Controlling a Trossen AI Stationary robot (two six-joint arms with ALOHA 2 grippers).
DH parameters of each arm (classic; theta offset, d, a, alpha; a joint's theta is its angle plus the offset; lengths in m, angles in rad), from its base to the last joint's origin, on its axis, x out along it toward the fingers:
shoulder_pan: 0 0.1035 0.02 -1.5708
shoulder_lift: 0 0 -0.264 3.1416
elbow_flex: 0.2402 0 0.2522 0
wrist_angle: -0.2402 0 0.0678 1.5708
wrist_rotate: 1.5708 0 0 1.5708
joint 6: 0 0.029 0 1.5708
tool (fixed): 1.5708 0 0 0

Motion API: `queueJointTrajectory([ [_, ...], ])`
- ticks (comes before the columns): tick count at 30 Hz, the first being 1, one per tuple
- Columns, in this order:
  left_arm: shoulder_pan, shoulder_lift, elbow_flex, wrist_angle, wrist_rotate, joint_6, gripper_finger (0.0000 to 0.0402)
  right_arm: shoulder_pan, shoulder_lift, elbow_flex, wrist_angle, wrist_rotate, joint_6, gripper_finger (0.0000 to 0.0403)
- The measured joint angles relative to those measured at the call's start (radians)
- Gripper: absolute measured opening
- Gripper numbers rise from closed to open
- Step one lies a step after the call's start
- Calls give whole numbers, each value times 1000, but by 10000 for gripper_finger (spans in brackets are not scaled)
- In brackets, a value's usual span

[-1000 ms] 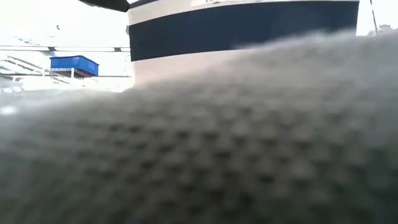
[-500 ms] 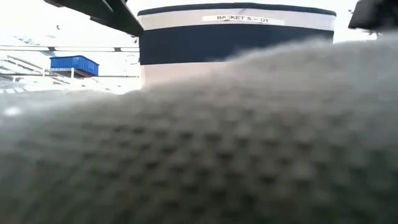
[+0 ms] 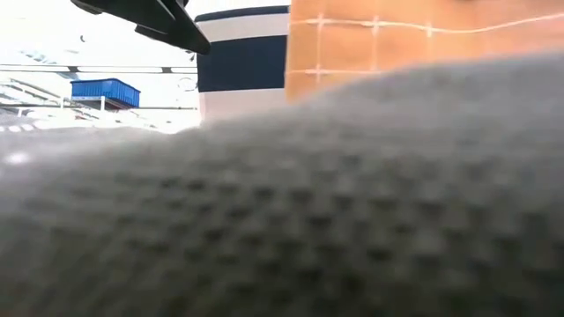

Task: Fold towel
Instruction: Stack the stacked towels on the gray towel

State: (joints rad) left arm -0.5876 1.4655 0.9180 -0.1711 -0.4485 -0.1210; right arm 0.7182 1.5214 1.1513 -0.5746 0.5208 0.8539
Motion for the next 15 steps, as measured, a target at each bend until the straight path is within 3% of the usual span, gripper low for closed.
queueJointTrajectory([
  [7, 0, 0, 0, -1, -1, -1, 291, -35, 32, 55, -95, -29, 75, 26],
  [15, 0, 0, 0, -37, -3, 16, 291, -51, 57, 57, 28, -68, 71, 26],
])
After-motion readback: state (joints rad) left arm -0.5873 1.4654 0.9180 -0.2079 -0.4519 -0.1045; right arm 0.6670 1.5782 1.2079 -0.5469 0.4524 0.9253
